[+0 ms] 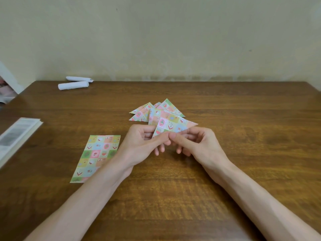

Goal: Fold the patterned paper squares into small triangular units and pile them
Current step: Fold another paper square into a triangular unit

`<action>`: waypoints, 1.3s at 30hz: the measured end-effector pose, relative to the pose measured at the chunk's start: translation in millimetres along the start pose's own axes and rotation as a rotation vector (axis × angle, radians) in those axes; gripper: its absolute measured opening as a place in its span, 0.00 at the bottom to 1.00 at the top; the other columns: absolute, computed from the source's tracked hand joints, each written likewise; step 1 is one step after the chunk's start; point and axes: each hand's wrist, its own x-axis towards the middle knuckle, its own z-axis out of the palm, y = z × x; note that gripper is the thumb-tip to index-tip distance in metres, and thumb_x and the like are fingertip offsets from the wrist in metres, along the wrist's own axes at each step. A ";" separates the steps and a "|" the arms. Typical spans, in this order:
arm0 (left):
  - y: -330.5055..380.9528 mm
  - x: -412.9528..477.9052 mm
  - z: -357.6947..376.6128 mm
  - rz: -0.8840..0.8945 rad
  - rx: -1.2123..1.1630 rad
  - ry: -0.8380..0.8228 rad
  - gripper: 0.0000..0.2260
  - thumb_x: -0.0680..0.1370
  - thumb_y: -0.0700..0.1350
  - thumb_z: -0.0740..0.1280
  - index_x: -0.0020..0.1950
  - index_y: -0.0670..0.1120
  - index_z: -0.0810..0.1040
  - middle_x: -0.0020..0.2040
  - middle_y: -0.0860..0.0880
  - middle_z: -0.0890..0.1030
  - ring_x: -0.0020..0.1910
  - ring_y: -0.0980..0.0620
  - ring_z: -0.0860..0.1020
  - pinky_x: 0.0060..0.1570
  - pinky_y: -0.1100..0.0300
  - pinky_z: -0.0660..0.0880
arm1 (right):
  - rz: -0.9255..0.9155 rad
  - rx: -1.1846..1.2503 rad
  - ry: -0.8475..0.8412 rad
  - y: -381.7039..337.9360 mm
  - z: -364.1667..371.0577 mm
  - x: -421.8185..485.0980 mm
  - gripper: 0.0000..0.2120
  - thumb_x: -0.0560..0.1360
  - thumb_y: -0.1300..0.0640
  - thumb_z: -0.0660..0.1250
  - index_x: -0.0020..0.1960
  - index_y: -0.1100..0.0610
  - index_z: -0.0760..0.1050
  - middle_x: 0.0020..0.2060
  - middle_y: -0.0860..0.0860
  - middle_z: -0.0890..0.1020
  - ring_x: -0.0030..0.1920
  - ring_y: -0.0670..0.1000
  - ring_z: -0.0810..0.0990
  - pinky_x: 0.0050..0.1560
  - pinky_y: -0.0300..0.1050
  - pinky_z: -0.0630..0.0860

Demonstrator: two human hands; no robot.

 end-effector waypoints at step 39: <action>-0.8 2.3 7.4 -0.062 -0.125 0.059 0.07 0.78 0.44 0.75 0.50 0.40 0.87 0.40 0.45 0.86 0.35 0.53 0.79 0.33 0.63 0.75 | -0.178 0.148 0.168 8.4 -3.6 6.7 0.11 0.79 0.56 0.73 0.48 0.65 0.83 0.38 0.53 0.81 0.36 0.51 0.73 0.37 0.43 0.71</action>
